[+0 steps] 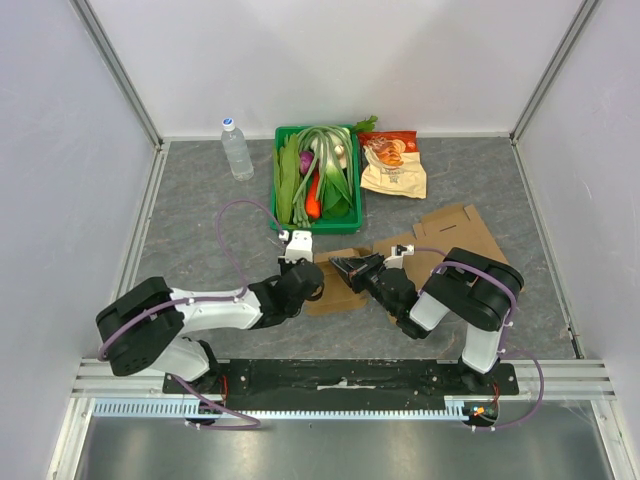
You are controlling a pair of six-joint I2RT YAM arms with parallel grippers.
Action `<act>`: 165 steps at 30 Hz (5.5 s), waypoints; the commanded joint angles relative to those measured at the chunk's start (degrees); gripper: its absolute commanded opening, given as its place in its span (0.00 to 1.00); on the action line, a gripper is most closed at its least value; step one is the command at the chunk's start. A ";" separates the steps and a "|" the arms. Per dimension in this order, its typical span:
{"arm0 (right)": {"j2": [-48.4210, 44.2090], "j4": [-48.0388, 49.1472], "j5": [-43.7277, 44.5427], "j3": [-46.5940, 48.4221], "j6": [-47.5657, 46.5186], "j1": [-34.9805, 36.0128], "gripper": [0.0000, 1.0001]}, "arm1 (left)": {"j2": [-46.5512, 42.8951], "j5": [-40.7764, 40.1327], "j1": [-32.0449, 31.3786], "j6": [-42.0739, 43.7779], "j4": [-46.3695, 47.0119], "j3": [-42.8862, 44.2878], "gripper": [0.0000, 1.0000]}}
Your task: Fold the paper box
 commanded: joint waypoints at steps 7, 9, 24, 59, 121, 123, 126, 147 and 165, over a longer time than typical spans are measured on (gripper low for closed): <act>-0.20 0.40 1.67 0.26 1.42 0.27 0.00 | 6.73 -13.84 -0.65 -7.99 -7.90 7.94 0.19; -0.29 0.31 1.84 0.18 2.03 0.27 0.00 | 9.02 -16.04 -0.73 -11.58 -11.51 9.62 0.16; -1.08 -1.19 4.30 0.44 1.51 1.68 0.00 | 27.93 -25.46 -3.37 -57.23 -67.18 33.01 0.02; -4.33 -5.30 4.75 -0.35 1.60 -0.08 0.00 | -4.96 -2.34 -3.28 -1.06 1.03 -1.37 0.57; 4.90 -2.76 -3.78 10.20 -11.67 2.12 0.09 | -22.44 21.39 16.84 -3.44 -14.89 0.49 0.72; 3.24 -3.02 -4.39 8.72 -12.55 2.03 0.23 | -22.43 20.34 16.93 -2.82 -12.78 -1.00 0.72; -0.97 -3.99 -7.37 5.12 -15.70 1.16 0.46 | -25.41 22.08 16.93 -0.54 -10.92 -3.02 0.72; -19.46 -90.91 -24.53 38.83 -80.23 -9.92 0.50 | -30.17 23.85 16.84 1.66 -11.19 -7.51 0.55; -17.51 -85.91 -19.78 39.73 -69.69 -7.72 0.58 | -18.84 8.12 9.20 -2.72 -9.35 -5.84 0.52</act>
